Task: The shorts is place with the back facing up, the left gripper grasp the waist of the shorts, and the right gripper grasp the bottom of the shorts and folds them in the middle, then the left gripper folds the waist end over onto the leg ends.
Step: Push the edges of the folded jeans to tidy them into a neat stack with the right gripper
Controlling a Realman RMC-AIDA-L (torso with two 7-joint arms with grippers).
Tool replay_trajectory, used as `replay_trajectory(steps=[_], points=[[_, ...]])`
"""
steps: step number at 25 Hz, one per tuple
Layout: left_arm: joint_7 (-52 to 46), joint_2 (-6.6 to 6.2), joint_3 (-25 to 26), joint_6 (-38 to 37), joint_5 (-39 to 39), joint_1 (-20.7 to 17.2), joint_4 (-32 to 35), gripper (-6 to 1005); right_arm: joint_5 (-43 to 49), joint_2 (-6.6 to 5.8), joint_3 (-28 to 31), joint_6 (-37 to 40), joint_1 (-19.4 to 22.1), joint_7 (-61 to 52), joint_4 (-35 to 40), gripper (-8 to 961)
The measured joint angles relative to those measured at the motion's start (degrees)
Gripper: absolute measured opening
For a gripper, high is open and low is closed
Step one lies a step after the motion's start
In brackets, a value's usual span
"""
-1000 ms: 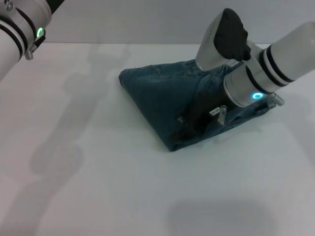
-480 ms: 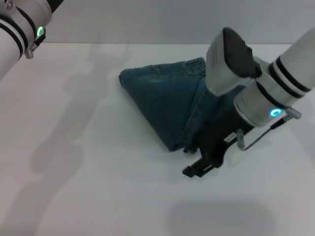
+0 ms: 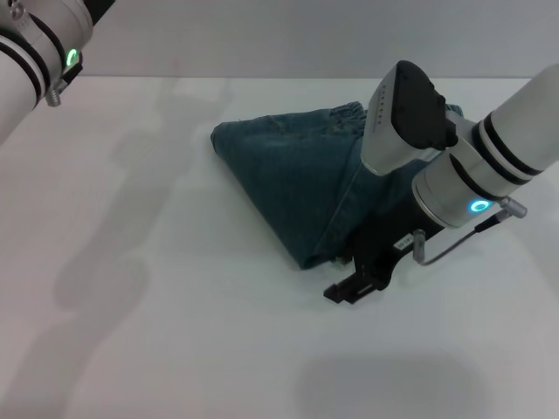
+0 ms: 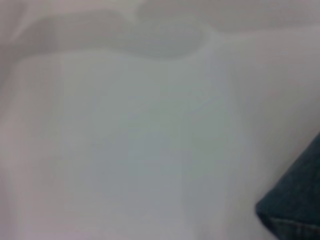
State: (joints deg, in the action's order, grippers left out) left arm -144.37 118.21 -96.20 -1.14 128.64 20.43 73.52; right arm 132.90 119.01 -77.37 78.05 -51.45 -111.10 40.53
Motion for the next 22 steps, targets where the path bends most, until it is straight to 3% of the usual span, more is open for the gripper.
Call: replay_trajectory(steps=[22], points=[[-0.04, -0.13, -0.04, 0.75, -0.32, -0.40, -0.62, 860, -1.72, 0.28, -0.78, -15.88, -2.23, 0.04, -2.75, 546]])
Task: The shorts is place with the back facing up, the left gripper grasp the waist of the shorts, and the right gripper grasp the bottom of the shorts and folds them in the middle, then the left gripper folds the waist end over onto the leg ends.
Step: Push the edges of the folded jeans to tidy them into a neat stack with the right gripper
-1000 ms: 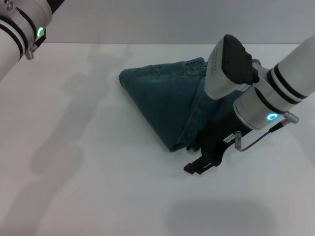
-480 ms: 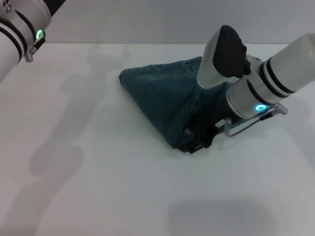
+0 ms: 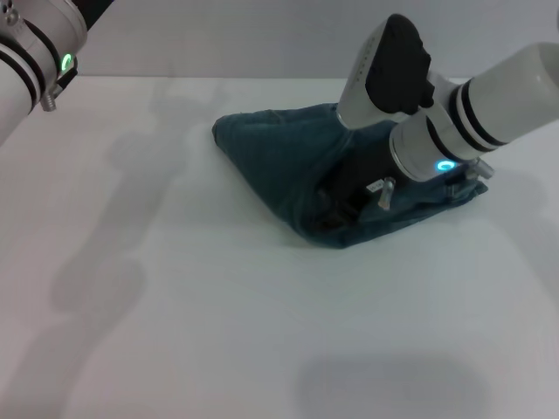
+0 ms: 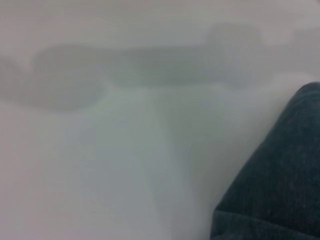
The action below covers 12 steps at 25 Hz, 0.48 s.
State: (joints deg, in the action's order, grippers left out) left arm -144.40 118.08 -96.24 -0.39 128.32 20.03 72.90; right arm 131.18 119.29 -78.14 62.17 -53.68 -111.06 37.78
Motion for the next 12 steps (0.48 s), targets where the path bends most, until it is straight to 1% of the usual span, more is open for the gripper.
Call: replay_trajectory(steps=[3, 9, 12], points=[[0.00, -0.08, 0.00, 0.05, 0.00, -0.38, 0.02, 860, -0.03, -0.02, 0.00, -1.61, -0.70, -0.03, -0.87, 546], [0.00, -0.15, 0.07, 0.05, 0.16, -0.97, 0.21, 860, -0.05, -0.03, 0.01, -6.72, -3.56, -0.05, -5.86, 546], [0.00, -0.15, 0.09, 0.06, 0.22, -1.07, 0.20, 860, -0.06, -0.01, 0.01, -8.95, -4.32, -0.05, -6.89, 546]])
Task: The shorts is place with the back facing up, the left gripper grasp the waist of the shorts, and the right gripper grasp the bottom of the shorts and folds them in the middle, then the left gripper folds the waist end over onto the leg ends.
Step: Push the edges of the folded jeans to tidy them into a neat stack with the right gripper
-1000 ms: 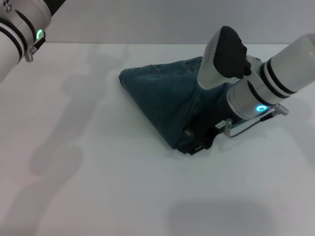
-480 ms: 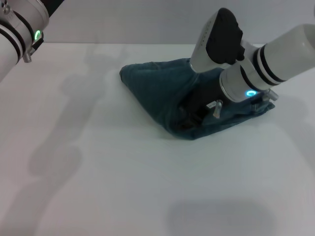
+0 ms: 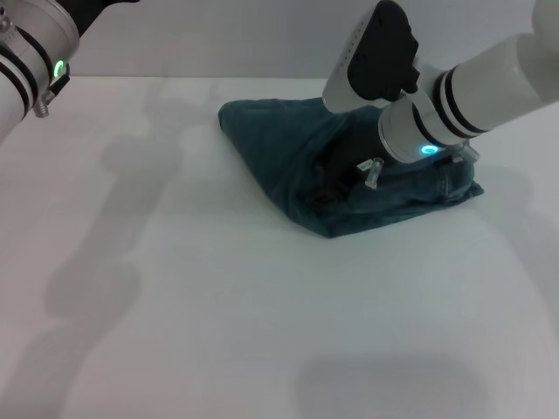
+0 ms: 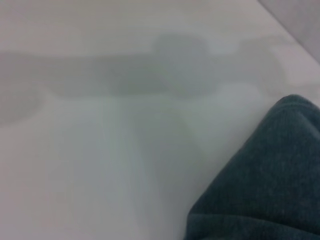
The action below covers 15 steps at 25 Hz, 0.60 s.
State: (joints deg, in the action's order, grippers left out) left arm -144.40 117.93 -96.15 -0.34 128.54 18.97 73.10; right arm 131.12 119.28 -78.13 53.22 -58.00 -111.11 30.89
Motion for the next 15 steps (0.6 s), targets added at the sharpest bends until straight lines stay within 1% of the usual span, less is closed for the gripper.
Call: replay_trajectory(steps=[15], points=[[0.56, 0.02, 0.36, 0.08, 0.22, -0.47, -0.03, 859, -1.53, 0.16, 0.00, -8.80, -0.78, 0.18, -0.30, 546]])
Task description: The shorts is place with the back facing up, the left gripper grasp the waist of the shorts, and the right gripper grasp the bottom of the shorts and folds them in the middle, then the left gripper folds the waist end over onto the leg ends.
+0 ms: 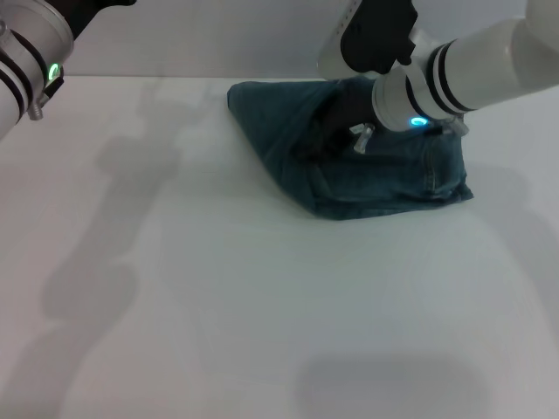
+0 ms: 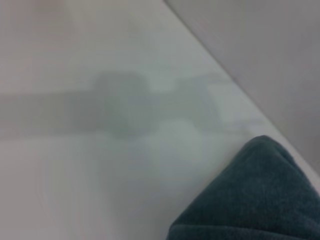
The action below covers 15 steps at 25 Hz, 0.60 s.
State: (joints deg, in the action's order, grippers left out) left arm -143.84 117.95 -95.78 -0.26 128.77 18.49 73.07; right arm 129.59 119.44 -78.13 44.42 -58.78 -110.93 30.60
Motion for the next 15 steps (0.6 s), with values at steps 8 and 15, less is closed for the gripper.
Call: replay_trajectory(steps=[8, 15], points=[[0.21, 0.00, 0.08, 0.00, 0.07, -0.04, 0.08, 859, -1.16, -0.03, 0.00, -0.99, 0.05, -0.16, -0.20, 546], [0.23, 0.00, 0.17, -0.03, 0.09, -0.03, -0.35, 859, -4.24, -0.26, 0.00, 13.59, 5.95, 0.45, 8.01, 546]])
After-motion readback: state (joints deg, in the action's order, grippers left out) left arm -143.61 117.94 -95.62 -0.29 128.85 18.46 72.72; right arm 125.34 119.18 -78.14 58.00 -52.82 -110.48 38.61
